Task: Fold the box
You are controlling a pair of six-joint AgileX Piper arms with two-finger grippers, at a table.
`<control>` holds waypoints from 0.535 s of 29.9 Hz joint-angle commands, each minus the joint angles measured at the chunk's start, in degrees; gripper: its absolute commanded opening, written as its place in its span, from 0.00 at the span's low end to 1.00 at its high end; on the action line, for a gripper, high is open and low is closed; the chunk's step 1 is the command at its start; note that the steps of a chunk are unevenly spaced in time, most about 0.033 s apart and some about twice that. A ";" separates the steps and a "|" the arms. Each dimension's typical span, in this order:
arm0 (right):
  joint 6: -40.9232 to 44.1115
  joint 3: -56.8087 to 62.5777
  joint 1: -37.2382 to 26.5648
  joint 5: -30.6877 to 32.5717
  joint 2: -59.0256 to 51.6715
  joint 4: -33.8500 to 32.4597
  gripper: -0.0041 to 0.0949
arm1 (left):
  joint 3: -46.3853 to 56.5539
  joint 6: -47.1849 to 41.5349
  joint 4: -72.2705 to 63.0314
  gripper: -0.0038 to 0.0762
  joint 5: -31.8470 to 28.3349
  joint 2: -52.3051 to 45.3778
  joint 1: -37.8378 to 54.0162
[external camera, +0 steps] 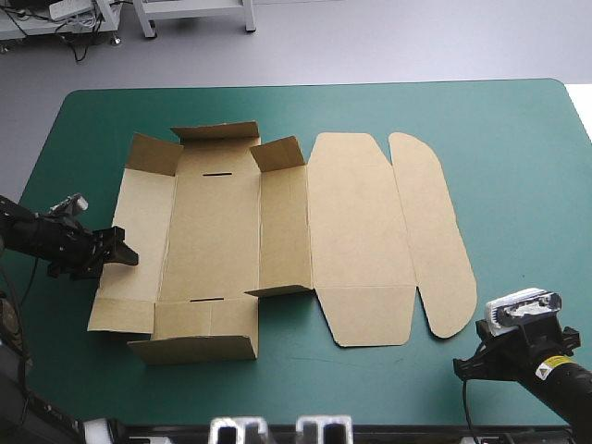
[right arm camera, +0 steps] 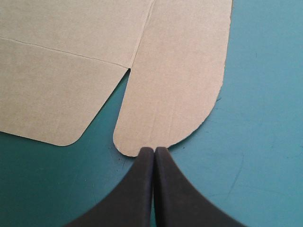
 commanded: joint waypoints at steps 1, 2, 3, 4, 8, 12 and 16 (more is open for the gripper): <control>0.53 -1.31 0.18 -3.15 0.35 0.52 0.03 | -0.96 1.68 -6.64 0.60 1.12 -2.14 -0.52; 0.53 -1.31 0.18 -3.15 0.35 0.52 0.03 | -0.96 1.68 -6.52 0.60 1.12 -2.14 -0.83; 0.53 -1.31 0.18 -3.15 0.35 0.52 0.03 | -0.83 1.68 -6.40 0.60 1.12 -2.14 -1.08; 0.53 -1.31 0.18 -3.15 0.35 0.52 0.03 | -0.66 1.68 -6.64 0.60 1.02 -2.14 -1.57; 0.53 -1.31 0.18 -3.15 0.35 0.52 0.03 | 0.98 1.68 -7.04 0.60 0.91 -1.78 -4.44; 0.78 -1.31 0.18 -3.15 0.35 0.66 0.03 | 2.32 0.26 -6.75 0.58 -0.01 -1.75 -7.13; 0.78 -1.31 0.18 -3.05 0.35 0.66 0.03 | 1.20 -1.20 -6.58 0.27 0.02 -1.75 -7.62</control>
